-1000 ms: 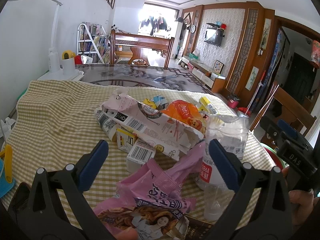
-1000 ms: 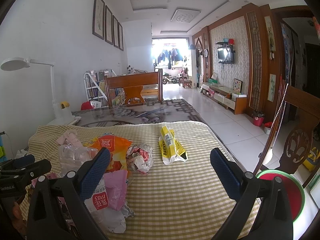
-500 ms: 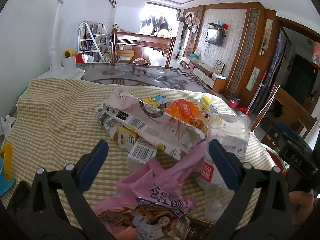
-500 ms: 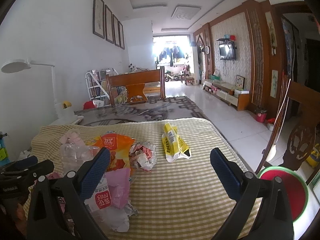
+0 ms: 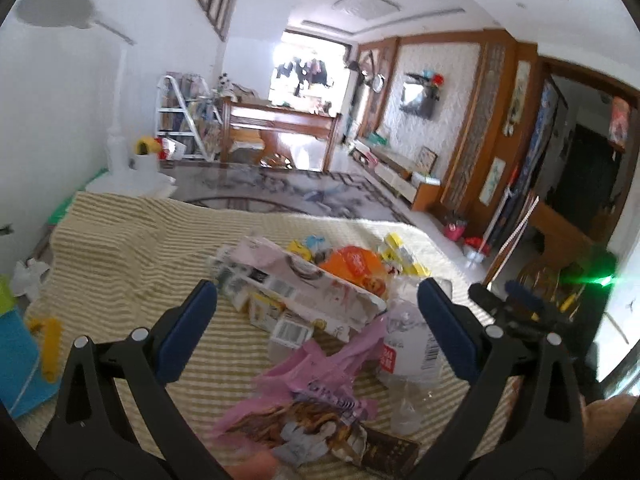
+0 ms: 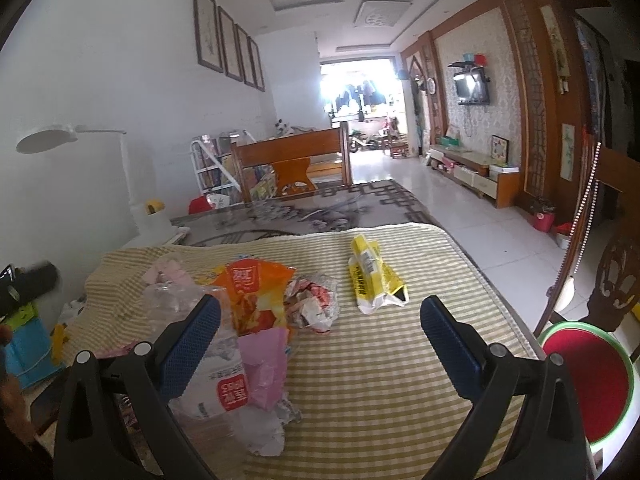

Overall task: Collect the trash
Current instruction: 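Grasp the crumpled paper with the left tool while the right tool grasps the clear plastic bottle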

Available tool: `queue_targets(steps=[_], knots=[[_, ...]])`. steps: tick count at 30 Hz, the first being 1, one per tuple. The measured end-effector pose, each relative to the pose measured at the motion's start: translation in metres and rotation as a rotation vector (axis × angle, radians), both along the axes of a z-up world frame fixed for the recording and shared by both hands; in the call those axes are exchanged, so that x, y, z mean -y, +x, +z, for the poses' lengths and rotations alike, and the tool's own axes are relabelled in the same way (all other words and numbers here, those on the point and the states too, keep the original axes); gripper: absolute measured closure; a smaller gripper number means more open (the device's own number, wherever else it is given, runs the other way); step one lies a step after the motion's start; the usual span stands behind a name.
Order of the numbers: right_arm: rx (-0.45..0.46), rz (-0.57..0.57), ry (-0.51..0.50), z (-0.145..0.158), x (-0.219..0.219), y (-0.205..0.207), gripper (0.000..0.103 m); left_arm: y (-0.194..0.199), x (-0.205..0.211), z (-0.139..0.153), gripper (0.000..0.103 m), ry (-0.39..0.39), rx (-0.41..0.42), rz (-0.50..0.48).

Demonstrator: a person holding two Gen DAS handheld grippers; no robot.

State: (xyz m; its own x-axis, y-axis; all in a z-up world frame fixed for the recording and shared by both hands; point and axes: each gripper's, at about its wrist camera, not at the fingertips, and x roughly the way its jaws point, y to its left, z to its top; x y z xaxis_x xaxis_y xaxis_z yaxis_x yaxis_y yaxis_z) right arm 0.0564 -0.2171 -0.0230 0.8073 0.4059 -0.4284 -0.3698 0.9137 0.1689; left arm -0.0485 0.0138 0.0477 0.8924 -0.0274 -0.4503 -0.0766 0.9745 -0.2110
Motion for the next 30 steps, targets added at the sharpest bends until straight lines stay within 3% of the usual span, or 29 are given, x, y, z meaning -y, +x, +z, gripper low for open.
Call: queue_targets(steps=[3, 10, 15, 16, 17, 18, 21, 25, 30], knots=[[-0.015, 0.021, -0.016, 0.001, -0.005, 0.001, 0.007, -0.030, -0.011, -0.005, 0.005, 0.001, -0.047, 0.076], [-0.080, 0.081, 0.018, -0.002, -0.014, 0.002, 0.007, -0.062, -0.001, -0.074, 0.007, 0.003, -0.346, 0.079], [-0.094, 0.153, -0.003, -0.001, -0.028, -0.003, 0.007, -0.049, 0.002, -0.119, 0.031, -0.105, -0.487, 0.062], [-0.097, 0.172, -0.013, -0.002, -0.032, -0.004, 0.007, -0.048, 0.001, -0.122, 0.033, -0.131, -0.490, 0.051], [-0.101, 0.191, -0.024, -0.003, -0.037, -0.005, 0.007, -0.048, 0.000, -0.122, 0.046, -0.174, -0.482, 0.031], [-0.105, 0.203, -0.029, -0.004, -0.040, -0.004, 0.007, -0.048, 0.000, -0.121, 0.055, -0.179, -0.475, 0.027], [-0.135, 0.245, -0.030, -0.007, -0.052, -0.004, 0.007, -0.051, 0.005, -0.116, 0.066, -0.133, -0.440, 0.029], [-0.171, 0.276, -0.053, -0.013, -0.067, -0.001, 0.007, -0.050, 0.007, -0.113, 0.067, -0.119, -0.410, 0.036], [-0.249, 0.277, -0.063, -0.025, -0.079, 0.007, 0.007, -0.050, 0.008, -0.114, 0.067, -0.159, -0.386, 0.030]])
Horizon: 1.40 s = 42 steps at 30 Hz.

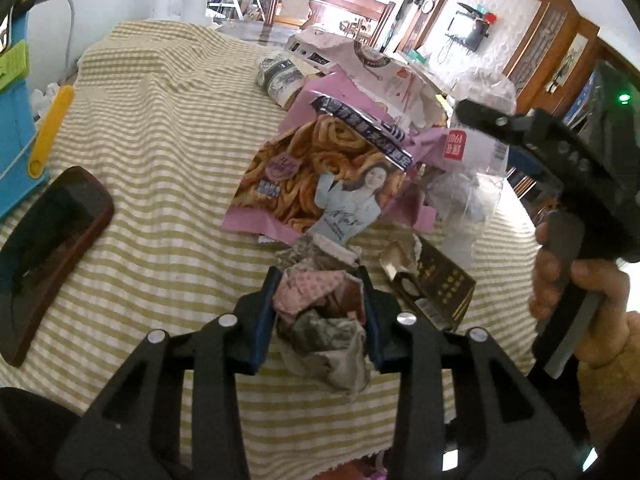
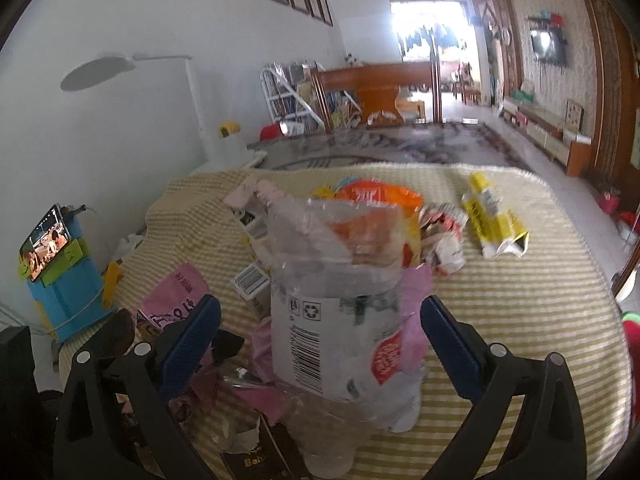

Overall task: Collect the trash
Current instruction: 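Grasp the crumpled paper with the left tool while the right tool grasps the clear plastic bottle, then carry both items over the red bucket and open both tools to drop them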

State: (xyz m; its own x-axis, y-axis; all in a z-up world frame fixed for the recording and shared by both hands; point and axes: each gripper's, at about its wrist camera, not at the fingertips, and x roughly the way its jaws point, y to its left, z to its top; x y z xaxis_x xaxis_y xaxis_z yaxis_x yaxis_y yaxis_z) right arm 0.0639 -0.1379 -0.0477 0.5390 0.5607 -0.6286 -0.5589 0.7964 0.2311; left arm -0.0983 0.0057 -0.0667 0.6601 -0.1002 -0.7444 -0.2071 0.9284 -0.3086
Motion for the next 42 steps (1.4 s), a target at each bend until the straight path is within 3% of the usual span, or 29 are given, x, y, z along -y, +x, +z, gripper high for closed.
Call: queue_targets(steps=[3, 6, 7, 15, 20, 29, 35, 42], knots=[[-0.045, 0.001, -0.022, -0.011, -0.006, 0.005, 0.008, -0.003, -0.004, 0.000, 0.067, -0.016, 0.016, -0.004], [-0.054, 0.011, -0.029, -0.014, -0.001, 0.005, 0.030, -0.003, -0.001, 0.003, 0.067, -0.019, 0.028, -0.020], [-0.053, 0.019, -0.026, -0.013, 0.001, 0.005, 0.042, -0.003, 0.001, 0.003, 0.067, -0.018, 0.032, -0.024], [-0.103, 0.025, 0.084, 0.006, 0.023, 0.008, 0.043, -0.004, 0.014, 0.017, 0.067, 0.049, 0.099, -0.060], [-0.048, 0.018, 0.107, 0.037, 0.042, -0.002, 0.043, -0.007, 0.019, 0.032, 0.067, 0.048, 0.146, -0.085], [0.008, -0.084, 0.211, 0.076, 0.114, -0.016, 0.043, -0.001, 0.034, 0.062, 0.067, -0.059, 0.215, -0.114], [0.069, -0.189, 0.198, 0.093, 0.177, -0.020, 0.043, 0.029, 0.069, 0.093, 0.067, -0.093, 0.273, -0.203], [0.098, -0.459, 0.231, 0.086, 0.290, -0.020, 0.042, 0.104, 0.152, 0.106, 0.067, -0.170, 0.263, -0.394]])
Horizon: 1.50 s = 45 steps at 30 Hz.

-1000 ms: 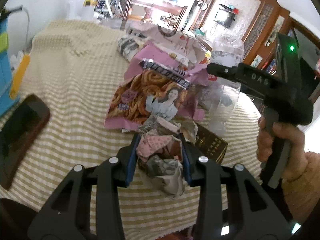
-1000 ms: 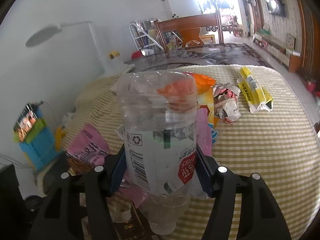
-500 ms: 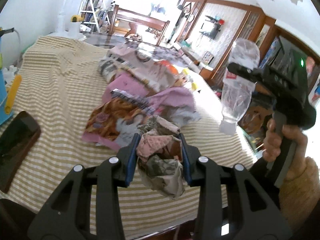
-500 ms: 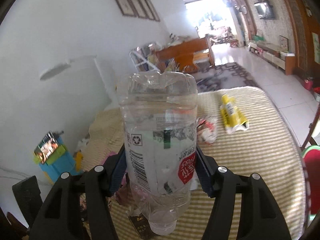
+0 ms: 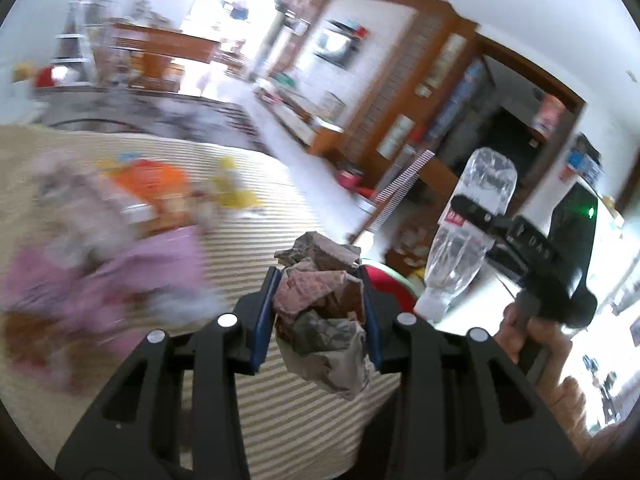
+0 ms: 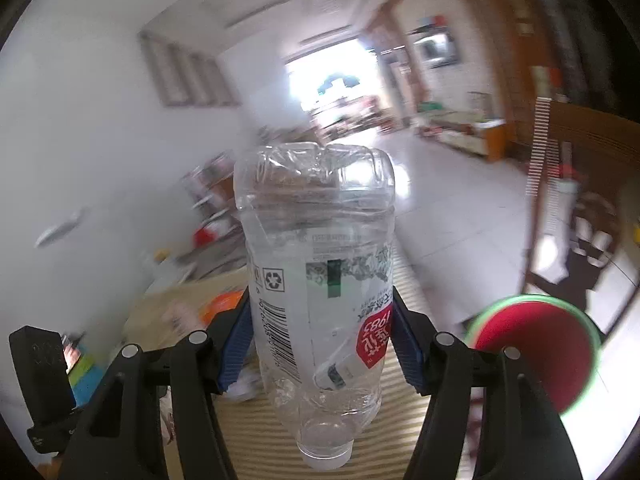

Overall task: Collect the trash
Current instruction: 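Carry both items over the red bucket and open both tools to drop them, then move both tools back over the trash on the table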

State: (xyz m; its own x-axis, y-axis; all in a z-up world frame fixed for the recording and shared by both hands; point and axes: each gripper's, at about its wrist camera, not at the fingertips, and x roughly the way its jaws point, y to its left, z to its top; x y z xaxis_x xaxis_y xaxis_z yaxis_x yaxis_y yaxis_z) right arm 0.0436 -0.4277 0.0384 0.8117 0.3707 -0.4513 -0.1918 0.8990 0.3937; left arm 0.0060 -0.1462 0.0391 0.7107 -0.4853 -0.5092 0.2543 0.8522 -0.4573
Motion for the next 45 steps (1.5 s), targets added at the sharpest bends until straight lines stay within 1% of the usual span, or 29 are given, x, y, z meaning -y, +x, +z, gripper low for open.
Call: queue_targets(steps=[2, 4, 5, 8, 10, 11, 13, 14, 15, 16, 18, 20, 24, 27, 29, 32, 33, 35, 37, 39, 40, 43, 45], knots=[[-0.028, -0.083, 0.003, -0.011, 0.032, 0.001, 0.042, 0.032, 0.042, 0.001, 0.067, 0.023, -0.002, -0.069], [-0.078, -0.167, 0.023, -0.030, 0.067, 0.004, 0.042, 0.054, 0.077, 0.001, 0.067, 0.050, 0.005, -0.135], [-0.102, -0.204, 0.029, -0.040, 0.082, 0.005, 0.042, 0.070, 0.103, 0.000, 0.067, 0.069, 0.005, -0.183], [-0.152, -0.276, 0.043, -0.063, 0.108, 0.008, 0.042, 0.094, 0.150, -0.009, 0.067, 0.089, -0.018, -0.271], [-0.156, -0.310, 0.056, -0.074, 0.121, 0.008, 0.042, 0.108, 0.183, -0.019, 0.067, 0.126, -0.024, -0.325], [-0.155, -0.333, 0.057, -0.077, 0.127, 0.009, 0.042, 0.114, 0.200, -0.024, 0.064, 0.154, -0.026, -0.357], [-0.155, -0.371, 0.057, -0.083, 0.134, 0.010, 0.040, 0.117, 0.217, -0.035, 0.051, 0.208, -0.040, -0.380], [-0.162, -0.388, 0.059, -0.085, 0.139, 0.012, 0.033, 0.118, 0.225, -0.040, 0.039, 0.237, -0.047, -0.378], [-0.169, -0.401, 0.068, -0.088, 0.139, 0.014, 0.030, 0.120, 0.228, -0.044, 0.031, 0.251, -0.052, -0.374], [-0.172, -0.410, 0.074, -0.091, 0.141, 0.016, 0.028, 0.120, 0.227, -0.048, 0.030, 0.243, -0.056, -0.372], [-0.175, -0.422, 0.077, -0.094, 0.142, 0.014, 0.025, 0.122, 0.220, -0.054, 0.021, 0.212, -0.079, -0.358], [-0.181, -0.422, 0.083, -0.095, 0.144, 0.016, 0.024, 0.117, 0.207, -0.057, 0.020, 0.191, -0.089, -0.341], [-0.172, -0.400, 0.092, -0.084, 0.131, 0.011, 0.024, 0.108, 0.183, -0.046, 0.020, 0.154, -0.087, -0.293], [-0.151, -0.378, 0.115, -0.071, 0.121, 0.010, 0.024, 0.098, 0.161, -0.036, 0.020, 0.105, -0.082, -0.254], [-0.132, -0.357, 0.125, -0.058, 0.111, 0.011, 0.024, 0.089, 0.144, -0.030, 0.020, 0.090, -0.077, -0.212], [-0.098, -0.296, 0.127, -0.034, 0.088, 0.009, 0.024, 0.079, 0.118, -0.024, 0.020, 0.069, -0.075, -0.161], [-0.088, -0.273, 0.126, -0.026, 0.078, 0.009, 0.024, 0.071, 0.105, -0.021, 0.020, 0.068, -0.076, -0.131], [-0.070, -0.210, 0.124, -0.010, 0.054, 0.009, 0.023, 0.060, 0.087, -0.017, 0.020, 0.077, -0.071, -0.094], [-0.063, -0.149, 0.120, -0.001, 0.031, 0.010, 0.023, 0.047, 0.070, -0.015, 0.020, 0.093, -0.062, -0.067], [-0.052, -0.052, 0.124, 0.005, -0.003, 0.010, 0.022, 0.031, 0.050, -0.013, 0.020, 0.127, -0.048, -0.024], [-0.051, -0.015, 0.120, 0.003, -0.018, 0.011, 0.020, 0.022, 0.039, -0.011, 0.020, 0.141, -0.043, -0.004], [-0.067, 0.061, 0.105, -0.008, -0.053, 0.012, 0.020, 0.000, 0.007, -0.011, 0.020, 0.192, -0.037, 0.069], [-0.111, 0.106, 0.082, -0.024, -0.073, 0.014, 0.020, -0.016, -0.018, -0.013, 0.020, 0.244, -0.031, 0.139]])
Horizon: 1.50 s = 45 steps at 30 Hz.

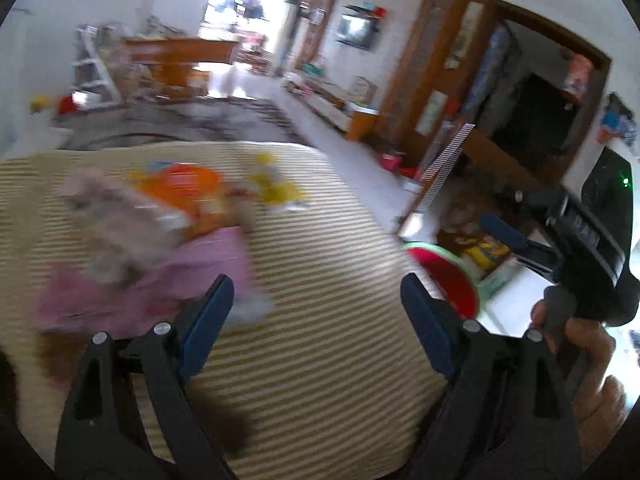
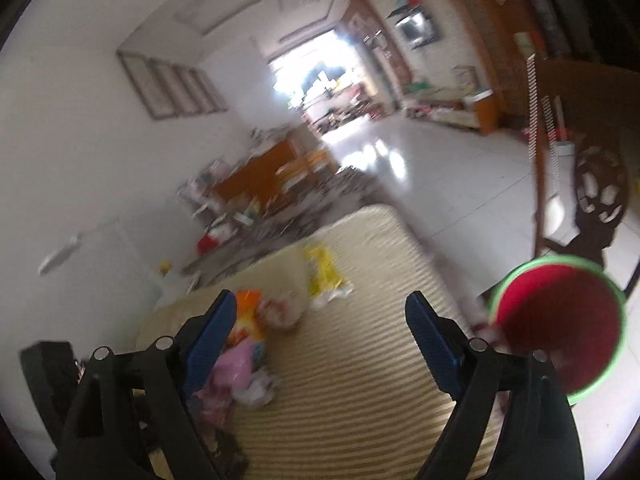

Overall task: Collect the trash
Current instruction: 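Move both tools back over the trash on the table, then grasp the pink snack bag with the left tool while the right tool grasps the pink milk carton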

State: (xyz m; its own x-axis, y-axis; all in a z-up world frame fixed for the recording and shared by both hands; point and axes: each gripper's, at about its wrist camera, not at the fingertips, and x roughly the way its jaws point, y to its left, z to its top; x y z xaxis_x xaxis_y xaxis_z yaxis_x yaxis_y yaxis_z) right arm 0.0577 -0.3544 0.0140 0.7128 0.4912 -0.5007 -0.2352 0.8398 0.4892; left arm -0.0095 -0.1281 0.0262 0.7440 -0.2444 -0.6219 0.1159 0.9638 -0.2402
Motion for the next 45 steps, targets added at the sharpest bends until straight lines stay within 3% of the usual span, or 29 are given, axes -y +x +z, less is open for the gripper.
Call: queue_targets(steps=[2, 5, 9, 14, 18, 24, 29, 31, 35, 38, 45], knots=[[-0.026, 0.032, -0.037, -0.003, -0.013, 0.002, 0.020, -0.015, -0.025, -0.004, 0.020, 0.036, 0.005, 0.071], [0.016, 0.014, -0.073, 0.000, -0.016, -0.003, 0.020, -0.031, -0.065, -0.017, 0.020, 0.072, -0.013, 0.202], [0.005, 0.007, -0.084, -0.002, -0.018, -0.002, 0.020, -0.035, -0.102, -0.039, 0.017, 0.101, -0.065, 0.305], [0.007, 0.003, -0.123, -0.007, -0.020, -0.001, 0.020, -0.031, -0.121, -0.058, 0.006, 0.095, -0.102, 0.302], [0.015, 0.008, -0.174, -0.007, -0.028, -0.002, 0.020, -0.026, -0.119, -0.069, 0.005, 0.092, -0.112, 0.263], [0.021, 0.021, -0.223, -0.011, -0.035, -0.003, 0.019, -0.014, -0.104, -0.079, 0.005, 0.236, -0.113, 0.251], [0.010, 0.030, -0.224, -0.015, -0.037, 0.000, 0.019, -0.005, -0.111, -0.099, 0.005, 0.241, -0.193, 0.271], [0.010, 0.032, -0.224, -0.015, -0.038, 0.000, 0.019, -0.008, -0.119, -0.097, 0.010, 0.188, -0.174, 0.284], [0.009, 0.040, -0.233, -0.016, -0.040, 0.001, 0.019, -0.017, -0.126, -0.090, 0.042, 0.119, -0.134, 0.290], [0.017, 0.045, -0.250, -0.017, -0.043, 0.001, 0.019, -0.019, -0.131, -0.088, 0.054, 0.081, -0.126, 0.302], [-0.001, 0.087, -0.291, -0.022, -0.064, 0.007, 0.019, -0.033, -0.153, -0.076, 0.059, -0.035, -0.078, 0.391]])
